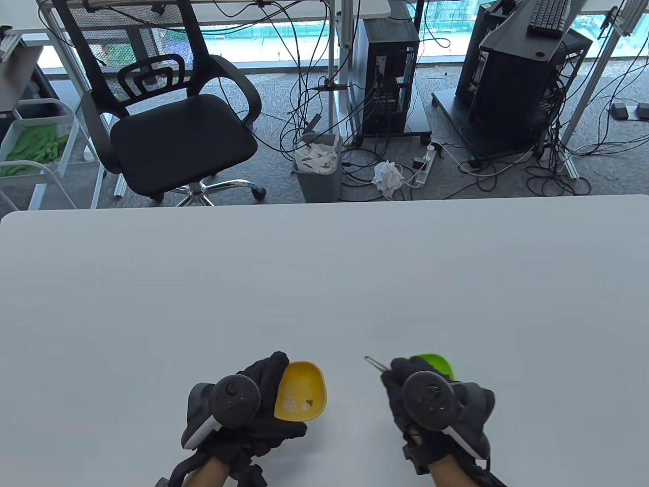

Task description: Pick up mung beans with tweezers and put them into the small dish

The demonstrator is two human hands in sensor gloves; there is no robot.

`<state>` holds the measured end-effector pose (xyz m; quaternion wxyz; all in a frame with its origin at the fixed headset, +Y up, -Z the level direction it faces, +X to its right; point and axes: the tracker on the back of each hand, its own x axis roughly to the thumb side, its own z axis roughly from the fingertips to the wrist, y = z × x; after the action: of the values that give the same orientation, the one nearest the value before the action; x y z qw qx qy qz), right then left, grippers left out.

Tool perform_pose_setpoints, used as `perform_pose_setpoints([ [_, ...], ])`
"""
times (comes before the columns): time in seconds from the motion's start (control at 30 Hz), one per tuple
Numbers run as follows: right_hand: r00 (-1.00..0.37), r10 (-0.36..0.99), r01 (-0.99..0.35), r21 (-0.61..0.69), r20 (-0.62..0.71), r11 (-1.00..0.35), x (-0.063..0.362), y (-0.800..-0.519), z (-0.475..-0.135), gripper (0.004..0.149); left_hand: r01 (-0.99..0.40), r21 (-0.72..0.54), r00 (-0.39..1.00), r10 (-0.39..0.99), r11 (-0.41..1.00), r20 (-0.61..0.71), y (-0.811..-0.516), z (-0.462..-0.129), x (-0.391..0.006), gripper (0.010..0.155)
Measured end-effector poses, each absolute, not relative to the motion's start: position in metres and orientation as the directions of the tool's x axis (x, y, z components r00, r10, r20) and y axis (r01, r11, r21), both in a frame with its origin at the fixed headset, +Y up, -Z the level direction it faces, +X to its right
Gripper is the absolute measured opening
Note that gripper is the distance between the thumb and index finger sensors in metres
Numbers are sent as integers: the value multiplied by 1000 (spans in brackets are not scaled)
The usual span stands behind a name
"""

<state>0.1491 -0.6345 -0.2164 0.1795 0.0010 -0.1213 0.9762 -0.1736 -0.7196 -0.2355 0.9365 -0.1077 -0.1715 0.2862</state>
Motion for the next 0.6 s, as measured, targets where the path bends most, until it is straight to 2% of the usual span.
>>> perform_pose_setpoints([
  [0.1,-927,366,-334,-263,-85,-905,189,-646,-213,35,-496,-298,778,570,816,265,-720,-236,-173,120],
  [0.23,-913,375,-331,-244,-163,-911,209,-669,-213,35,-484,-302,783,561,821,269,-721,-235,-171,120],
  [0.33,-906,384,-349,-200,-178,-916,212,-680,-216,35,-482,-298,786,557,824,269,-721,-234,-172,120],
  [0.6,-908,379,-350,-176,-178,-920,210,-686,-217,35,-489,-292,785,560,822,263,-720,-234,-174,120],
])
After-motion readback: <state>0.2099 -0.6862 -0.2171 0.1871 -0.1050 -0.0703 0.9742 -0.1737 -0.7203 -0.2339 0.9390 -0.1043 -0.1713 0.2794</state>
